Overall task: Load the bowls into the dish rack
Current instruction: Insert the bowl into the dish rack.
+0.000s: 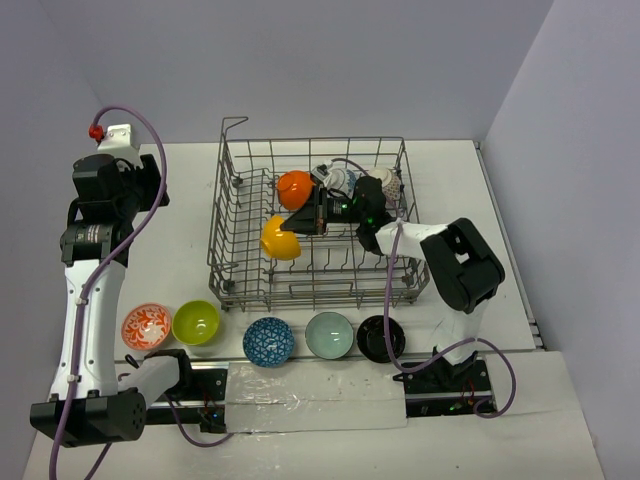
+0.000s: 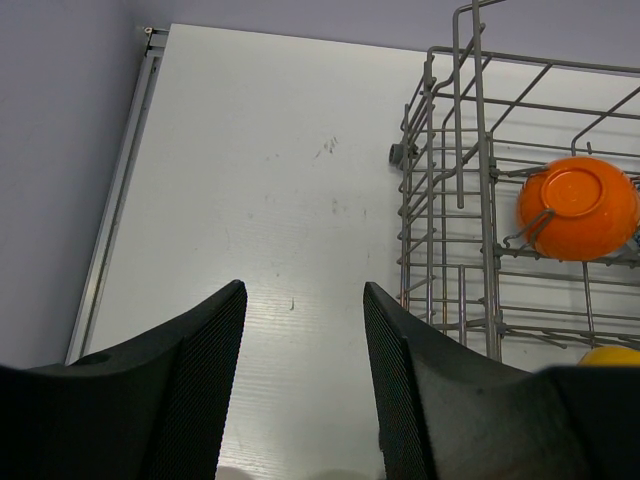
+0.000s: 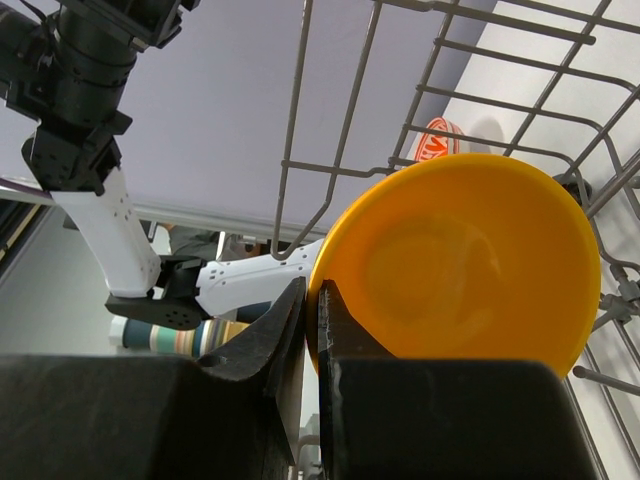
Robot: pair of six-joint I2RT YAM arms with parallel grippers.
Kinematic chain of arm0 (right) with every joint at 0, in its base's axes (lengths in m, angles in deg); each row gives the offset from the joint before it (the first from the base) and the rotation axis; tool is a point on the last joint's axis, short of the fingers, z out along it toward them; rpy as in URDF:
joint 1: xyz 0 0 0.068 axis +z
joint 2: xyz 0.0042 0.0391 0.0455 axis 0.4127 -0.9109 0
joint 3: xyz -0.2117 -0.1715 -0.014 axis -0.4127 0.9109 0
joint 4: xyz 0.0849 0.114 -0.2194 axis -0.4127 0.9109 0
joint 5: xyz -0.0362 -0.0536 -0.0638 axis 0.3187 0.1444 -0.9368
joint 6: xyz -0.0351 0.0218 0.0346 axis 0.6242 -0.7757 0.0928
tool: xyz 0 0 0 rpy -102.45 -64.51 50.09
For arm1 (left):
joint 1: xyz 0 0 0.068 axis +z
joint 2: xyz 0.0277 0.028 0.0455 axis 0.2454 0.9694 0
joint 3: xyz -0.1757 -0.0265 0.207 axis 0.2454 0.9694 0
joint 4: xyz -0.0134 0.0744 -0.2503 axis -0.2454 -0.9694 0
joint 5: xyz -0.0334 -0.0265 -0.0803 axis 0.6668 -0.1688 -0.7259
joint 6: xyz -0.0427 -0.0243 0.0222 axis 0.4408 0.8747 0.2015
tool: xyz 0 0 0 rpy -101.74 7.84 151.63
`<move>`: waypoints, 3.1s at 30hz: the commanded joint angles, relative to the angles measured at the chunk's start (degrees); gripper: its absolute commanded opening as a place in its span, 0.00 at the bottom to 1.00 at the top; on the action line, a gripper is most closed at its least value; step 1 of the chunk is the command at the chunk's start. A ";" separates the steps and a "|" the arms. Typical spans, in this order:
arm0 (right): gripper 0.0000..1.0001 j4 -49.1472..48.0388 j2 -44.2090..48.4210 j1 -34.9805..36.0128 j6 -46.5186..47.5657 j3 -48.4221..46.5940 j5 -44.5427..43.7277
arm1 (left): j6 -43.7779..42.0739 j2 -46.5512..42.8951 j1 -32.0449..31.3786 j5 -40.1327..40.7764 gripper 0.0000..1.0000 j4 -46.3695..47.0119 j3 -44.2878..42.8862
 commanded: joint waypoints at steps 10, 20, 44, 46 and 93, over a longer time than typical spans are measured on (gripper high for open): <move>0.00 -4.14 1.65 -1.94 1.26 -0.95 -0.22 | 0.37 -0.88 0.27 -2.12 0.57 1.92 0.22; 0.01 -3.61 1.56 -2.55 2.58 0.63 -0.40 | 0.19 -1.32 0.27 -2.04 0.57 1.92 0.83; 0.00 10.53 6.57 -7.21 14.54 1.95 -1.19 | 0.55 -2.02 0.27 -3.88 0.58 2.27 1.71; 0.00 11.32 6.66 -7.39 15.24 1.77 -1.02 | 0.55 -2.02 0.19 -4.05 0.58 2.27 1.71; 0.32 19.41 7.28 -10.29 20.95 1.16 -1.72 | 0.63 -2.63 0.27 -5.81 0.60 2.53 2.76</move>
